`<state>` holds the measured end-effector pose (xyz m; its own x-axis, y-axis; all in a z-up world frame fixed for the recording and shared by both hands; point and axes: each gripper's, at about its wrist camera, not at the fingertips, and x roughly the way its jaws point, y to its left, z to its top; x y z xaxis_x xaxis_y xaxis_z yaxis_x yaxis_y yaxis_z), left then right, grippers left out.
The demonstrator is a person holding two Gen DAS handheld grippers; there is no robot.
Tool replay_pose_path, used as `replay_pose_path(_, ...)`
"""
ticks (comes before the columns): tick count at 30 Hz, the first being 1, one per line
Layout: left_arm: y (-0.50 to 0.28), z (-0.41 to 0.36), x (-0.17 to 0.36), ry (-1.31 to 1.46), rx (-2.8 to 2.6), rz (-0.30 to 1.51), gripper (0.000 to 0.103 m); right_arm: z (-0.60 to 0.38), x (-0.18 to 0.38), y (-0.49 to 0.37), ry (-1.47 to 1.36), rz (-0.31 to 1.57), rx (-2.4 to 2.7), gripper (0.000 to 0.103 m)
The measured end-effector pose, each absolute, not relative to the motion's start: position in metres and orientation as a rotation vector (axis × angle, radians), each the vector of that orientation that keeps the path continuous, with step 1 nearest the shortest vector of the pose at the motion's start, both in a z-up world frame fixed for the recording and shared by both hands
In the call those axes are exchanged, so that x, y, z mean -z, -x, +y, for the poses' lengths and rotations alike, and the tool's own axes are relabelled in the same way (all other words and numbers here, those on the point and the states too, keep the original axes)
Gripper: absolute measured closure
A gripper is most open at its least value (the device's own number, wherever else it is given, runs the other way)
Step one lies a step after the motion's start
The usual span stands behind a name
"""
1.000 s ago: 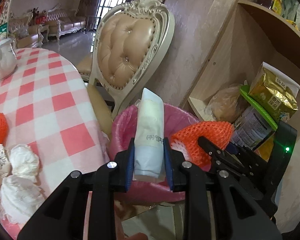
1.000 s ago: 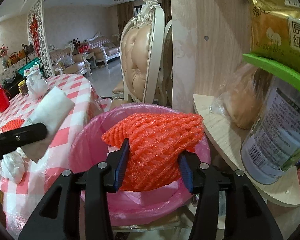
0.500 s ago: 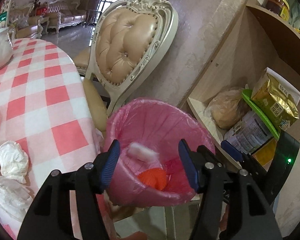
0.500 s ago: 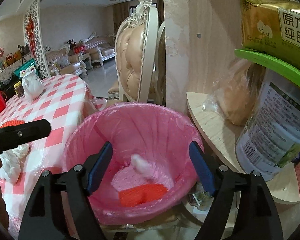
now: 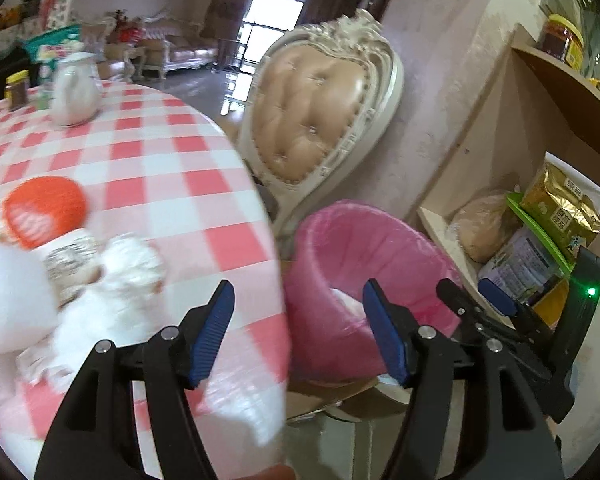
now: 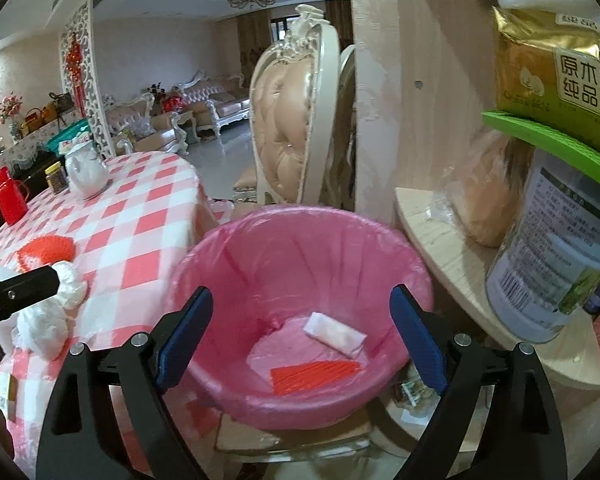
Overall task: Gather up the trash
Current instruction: 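Move both tools back over the table toward the remaining trash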
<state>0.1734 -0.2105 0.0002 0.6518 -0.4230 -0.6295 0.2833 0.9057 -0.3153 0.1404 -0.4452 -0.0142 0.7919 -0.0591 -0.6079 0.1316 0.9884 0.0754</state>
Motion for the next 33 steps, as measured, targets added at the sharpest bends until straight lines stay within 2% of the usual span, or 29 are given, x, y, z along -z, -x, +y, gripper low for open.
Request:
replay_pose_path(23, -0.101, -0.034, -0.016, 0.274, 0.076, 0.647, 0.033, -0.312, 0.008, -0.135, -0.038, 0.68, -0.145, 0.018)
replay_pose_path(33, -0.095, -0.002, -0.012, 0.314, 0.042, 0.644, 0.032, -0.245, 0.013, -0.141, 0.016, 0.701, -0.272, 0.018)
